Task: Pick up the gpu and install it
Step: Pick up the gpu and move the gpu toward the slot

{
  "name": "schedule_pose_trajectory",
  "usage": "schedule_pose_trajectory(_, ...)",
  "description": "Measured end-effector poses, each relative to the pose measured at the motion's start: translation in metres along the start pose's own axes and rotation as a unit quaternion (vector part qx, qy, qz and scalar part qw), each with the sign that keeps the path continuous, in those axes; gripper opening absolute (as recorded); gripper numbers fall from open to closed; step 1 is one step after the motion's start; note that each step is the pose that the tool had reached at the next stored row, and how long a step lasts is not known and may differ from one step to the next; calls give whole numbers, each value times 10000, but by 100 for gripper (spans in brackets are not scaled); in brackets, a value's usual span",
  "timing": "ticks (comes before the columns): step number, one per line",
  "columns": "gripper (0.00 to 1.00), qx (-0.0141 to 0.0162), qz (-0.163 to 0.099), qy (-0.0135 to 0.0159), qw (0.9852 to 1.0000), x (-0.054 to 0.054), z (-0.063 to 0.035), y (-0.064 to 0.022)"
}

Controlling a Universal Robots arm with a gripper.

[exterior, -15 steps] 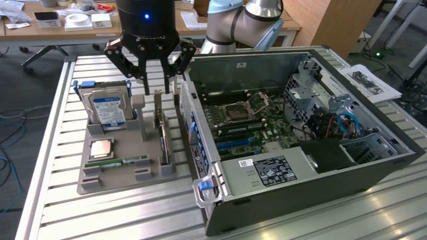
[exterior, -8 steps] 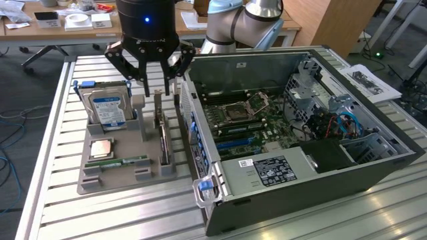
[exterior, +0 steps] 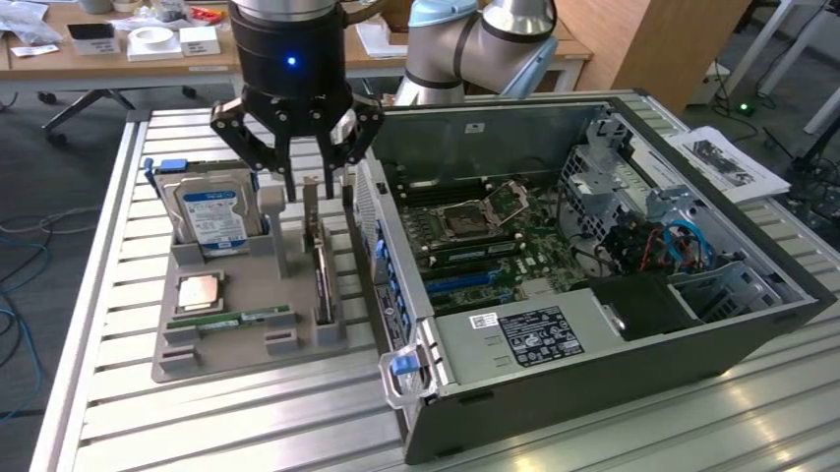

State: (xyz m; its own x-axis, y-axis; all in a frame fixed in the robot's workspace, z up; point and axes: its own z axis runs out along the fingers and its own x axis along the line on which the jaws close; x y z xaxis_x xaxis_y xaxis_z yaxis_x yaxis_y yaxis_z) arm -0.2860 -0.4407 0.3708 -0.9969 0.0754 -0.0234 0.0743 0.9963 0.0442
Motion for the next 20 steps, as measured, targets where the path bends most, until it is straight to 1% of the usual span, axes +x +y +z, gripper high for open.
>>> schedule_pose_trajectory(20, 42, 0, 0, 0, 10000, 9, 364, -14)
